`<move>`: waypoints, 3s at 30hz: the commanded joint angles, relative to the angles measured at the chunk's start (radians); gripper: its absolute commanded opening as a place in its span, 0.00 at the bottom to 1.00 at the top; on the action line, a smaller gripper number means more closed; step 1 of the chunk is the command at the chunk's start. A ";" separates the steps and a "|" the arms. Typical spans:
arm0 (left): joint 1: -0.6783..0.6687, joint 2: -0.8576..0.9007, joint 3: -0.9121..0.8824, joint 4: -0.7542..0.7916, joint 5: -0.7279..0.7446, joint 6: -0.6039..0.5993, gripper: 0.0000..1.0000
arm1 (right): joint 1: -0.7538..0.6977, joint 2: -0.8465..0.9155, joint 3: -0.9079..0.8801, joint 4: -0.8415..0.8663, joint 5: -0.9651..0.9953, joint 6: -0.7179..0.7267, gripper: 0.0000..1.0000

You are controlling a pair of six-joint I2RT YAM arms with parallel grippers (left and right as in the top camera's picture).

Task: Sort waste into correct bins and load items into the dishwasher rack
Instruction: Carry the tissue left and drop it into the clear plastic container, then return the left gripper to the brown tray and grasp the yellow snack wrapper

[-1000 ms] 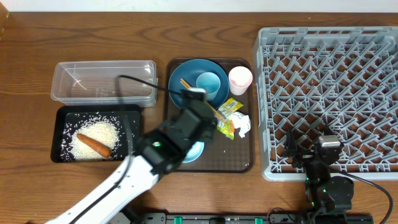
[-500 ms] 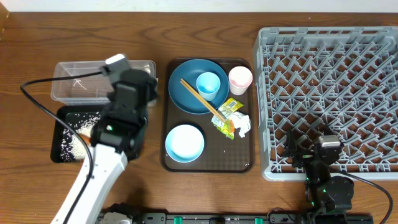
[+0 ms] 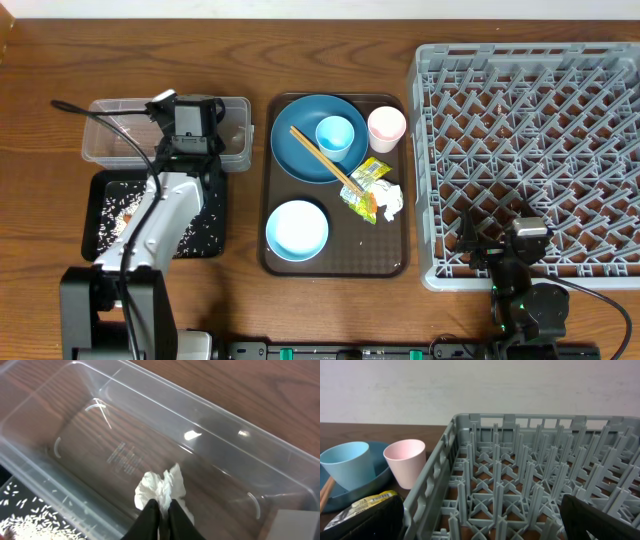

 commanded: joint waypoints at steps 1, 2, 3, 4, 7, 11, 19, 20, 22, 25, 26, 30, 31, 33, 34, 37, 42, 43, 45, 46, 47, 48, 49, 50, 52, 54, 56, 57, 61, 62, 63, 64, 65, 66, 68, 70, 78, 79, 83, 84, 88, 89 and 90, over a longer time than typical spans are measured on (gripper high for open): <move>0.003 -0.005 0.011 0.011 -0.013 0.031 0.33 | 0.003 -0.006 -0.001 -0.004 -0.003 -0.018 0.99; 0.003 -0.009 0.011 0.011 -0.013 0.036 0.47 | 0.003 -0.006 -0.001 -0.004 -0.003 -0.018 0.99; 0.003 -0.014 0.011 0.011 -0.013 0.052 0.62 | 0.003 -0.006 -0.001 -0.004 -0.003 -0.018 0.99; 0.002 -0.023 0.011 0.011 -0.013 0.068 0.73 | 0.003 -0.006 -0.001 -0.004 -0.003 -0.018 0.99; 0.002 -0.069 0.011 0.010 -0.013 0.106 0.88 | 0.003 -0.006 -0.001 -0.004 -0.003 -0.018 0.99; -0.005 -0.185 0.011 -0.026 0.051 0.109 0.89 | 0.003 -0.006 -0.001 -0.004 -0.003 -0.018 0.99; -0.133 -0.469 0.011 -0.322 0.501 -0.003 0.89 | 0.003 -0.006 -0.001 -0.004 -0.003 -0.018 0.99; -0.168 -0.491 0.011 -0.385 0.535 -0.023 0.89 | 0.003 -0.006 -0.001 -0.004 -0.003 -0.018 0.99; -0.244 -0.515 0.011 -0.493 0.577 -0.054 0.89 | 0.003 -0.006 -0.001 -0.004 -0.003 -0.018 0.99; -0.381 -0.511 0.009 -0.595 0.587 -0.111 0.89 | 0.003 -0.006 -0.001 -0.004 -0.003 -0.018 0.99; -0.423 -0.505 0.007 -0.605 0.586 -0.122 0.89 | 0.003 -0.006 -0.001 -0.004 -0.003 -0.018 0.99; -0.586 -0.463 0.001 -0.597 0.518 -0.173 0.89 | 0.003 -0.006 -0.001 -0.004 -0.004 -0.018 0.99; -0.618 -0.449 0.001 -0.594 0.488 -0.203 0.89 | 0.003 -0.006 -0.001 -0.004 -0.004 -0.018 0.99; -0.681 -0.415 0.001 -0.571 0.448 -0.253 0.89 | 0.003 -0.006 -0.001 -0.004 -0.003 -0.018 0.99; -0.705 -0.397 0.001 -0.552 0.442 -0.256 0.89 | 0.003 -0.006 -0.001 -0.004 -0.003 -0.018 0.99; -0.758 -0.332 0.001 -0.478 0.415 -0.267 0.90 | 0.003 -0.006 -0.001 -0.004 -0.003 -0.018 0.99; -0.797 -0.221 0.001 -0.372 0.409 -0.365 0.91 | 0.003 -0.006 -0.001 -0.004 -0.003 -0.018 0.99; -0.801 -0.200 0.001 -0.355 0.409 -0.378 0.91 | 0.003 -0.006 -0.001 -0.004 -0.003 -0.018 0.99; -0.810 -0.151 0.001 -0.326 0.401 -0.391 0.91 | 0.003 -0.006 -0.001 -0.004 -0.003 -0.018 0.99; -0.812 -0.130 0.001 -0.311 0.396 -0.391 0.91 | 0.003 -0.006 -0.001 -0.004 -0.004 -0.018 0.99; -0.813 -0.106 0.001 -0.293 0.394 -0.390 0.91 | 0.003 -0.006 -0.001 -0.004 -0.003 -0.018 0.99; -0.813 -0.083 0.001 -0.272 0.394 -0.390 0.91 | 0.003 -0.006 -0.001 -0.004 -0.003 -0.019 0.99; -0.813 -0.063 0.001 -0.253 0.394 -0.390 0.91 | 0.003 -0.006 -0.001 -0.004 -0.004 -0.018 0.99; -0.813 -0.044 0.001 -0.237 0.394 -0.390 0.91 | 0.003 -0.006 -0.001 -0.004 -0.003 -0.018 0.99; -0.814 -0.003 0.001 -0.201 0.394 -0.389 0.91 | 0.003 -0.006 -0.001 -0.004 -0.003 -0.018 0.99; -0.814 0.038 0.001 -0.171 0.394 -0.375 0.91 | 0.003 -0.006 -0.001 -0.004 -0.003 -0.018 0.99; -0.814 0.075 0.001 -0.153 0.371 -0.370 0.91 | 0.003 -0.006 -0.001 -0.004 -0.004 -0.018 0.99; -0.813 0.090 0.001 -0.149 0.351 -0.370 0.91 | 0.003 -0.006 -0.001 -0.004 -0.003 -0.018 0.99; -0.813 0.150 0.001 -0.126 0.270 -0.367 0.91 | 0.003 -0.006 -0.001 -0.004 -0.003 -0.018 0.99; -0.813 0.164 0.001 -0.113 0.267 -0.360 0.91 | 0.003 -0.006 -0.001 -0.004 -0.003 -0.018 0.99; -0.814 0.175 0.001 -0.098 0.267 -0.349 0.91 | 0.003 -0.006 -0.001 -0.004 -0.003 -0.018 0.99; -0.814 0.187 0.001 -0.080 0.267 -0.337 0.91 | 0.003 -0.006 -0.001 -0.004 -0.003 -0.018 0.99; -0.814 0.198 0.001 -0.064 0.267 -0.325 0.91 | 0.003 -0.006 -0.001 -0.004 -0.004 -0.018 0.99; -0.813 0.210 0.001 -0.043 0.267 -0.311 0.91 | 0.003 -0.006 -0.001 -0.004 -0.004 -0.018 0.99; -0.814 0.232 0.001 -0.004 0.268 -0.283 0.90 | 0.003 -0.006 -0.001 -0.004 -0.004 -0.018 0.99; -0.814 0.246 0.001 0.023 0.267 -0.267 0.87 | 0.003 -0.006 -0.001 -0.004 -0.004 -0.018 0.99; -0.813 0.248 0.001 0.041 0.267 -0.253 0.47 | 0.003 -0.006 -0.001 -0.004 -0.003 -0.018 0.99; -0.813 0.248 0.001 0.040 0.268 -0.253 0.40 | 0.003 -0.006 -0.001 -0.004 -0.003 -0.018 0.99; -0.813 0.243 0.001 0.028 0.268 -0.254 0.10 | 0.003 -0.006 -0.001 -0.004 -0.003 -0.018 0.99; -0.813 0.241 0.001 0.022 0.269 -0.254 0.07 | 0.003 -0.006 -0.001 -0.004 -0.003 -0.018 0.99; -0.814 0.213 0.002 -0.018 0.279 -0.255 0.06 | 0.003 -0.006 -0.001 -0.004 -0.003 -0.018 0.99; -0.815 0.201 0.002 -0.035 0.280 -0.255 0.06 | 0.003 -0.006 -0.001 -0.004 -0.004 -0.018 0.99; -0.816 0.188 0.002 -0.053 0.280 -0.259 0.06 | 0.003 -0.006 -0.001 -0.004 -0.003 -0.018 0.99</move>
